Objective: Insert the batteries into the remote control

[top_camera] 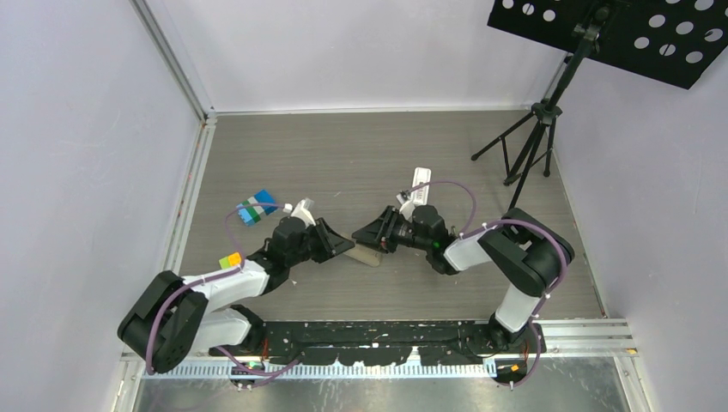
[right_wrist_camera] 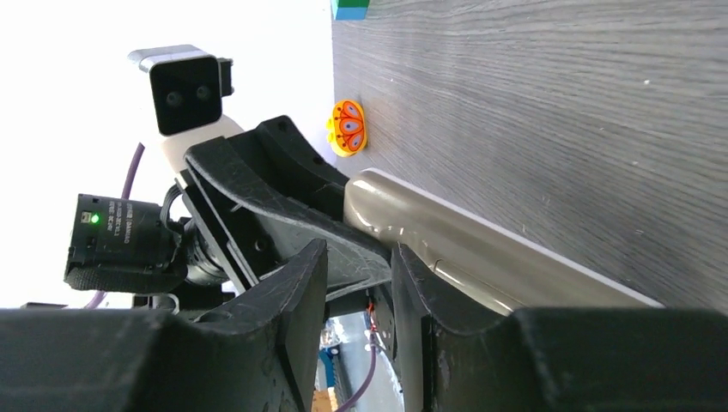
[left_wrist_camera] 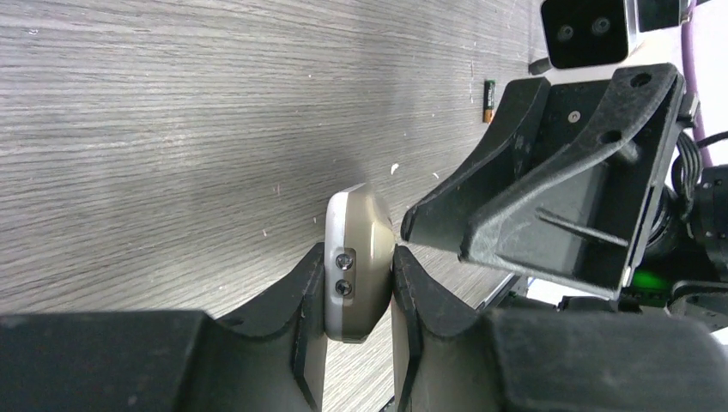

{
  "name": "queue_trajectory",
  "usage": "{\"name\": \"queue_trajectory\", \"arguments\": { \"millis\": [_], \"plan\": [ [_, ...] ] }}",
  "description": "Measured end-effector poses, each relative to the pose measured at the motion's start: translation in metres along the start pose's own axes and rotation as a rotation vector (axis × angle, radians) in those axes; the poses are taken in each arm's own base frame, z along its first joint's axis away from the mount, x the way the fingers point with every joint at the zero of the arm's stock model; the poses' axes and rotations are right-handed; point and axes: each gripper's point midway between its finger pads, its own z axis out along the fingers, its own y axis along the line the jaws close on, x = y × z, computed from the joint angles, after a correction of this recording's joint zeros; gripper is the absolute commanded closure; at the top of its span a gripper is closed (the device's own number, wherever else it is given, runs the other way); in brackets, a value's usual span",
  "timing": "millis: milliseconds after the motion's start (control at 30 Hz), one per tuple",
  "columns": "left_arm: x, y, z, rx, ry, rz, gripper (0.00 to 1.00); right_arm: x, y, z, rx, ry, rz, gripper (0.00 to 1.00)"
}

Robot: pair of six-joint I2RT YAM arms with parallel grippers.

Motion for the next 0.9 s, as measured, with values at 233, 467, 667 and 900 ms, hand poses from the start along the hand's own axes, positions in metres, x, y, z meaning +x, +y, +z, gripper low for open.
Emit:
{"name": "queue_trajectory", "arguments": {
  "millis": [233, 467, 667, 900],
  "plan": [
    [0.001, 0.0, -0.005, -0.012, 0.005, 0.026, 1.0, -0.009, -0.014, -0.017, 0.159, -0.055, -0.025, 0.53],
    [0.0, -0.001, -0.005, -0.012, 0.004, 0.026, 1.0, -0.006, -0.028, -0.039, 0.36, -0.067, -0.085, 0.48],
    [0.0, -0.001, -0.005, -0.015, 0.006, 0.025, 1.0, 0.009, -0.057, -0.051, 0.496, -0.018, -0.083, 0.54],
    [0.0, -0.001, -0.004, -0.016, 0.006, 0.025, 1.0, 0.01, -0.059, -0.05, 0.506, -0.012, -0.1, 0.63]
  ]
}}
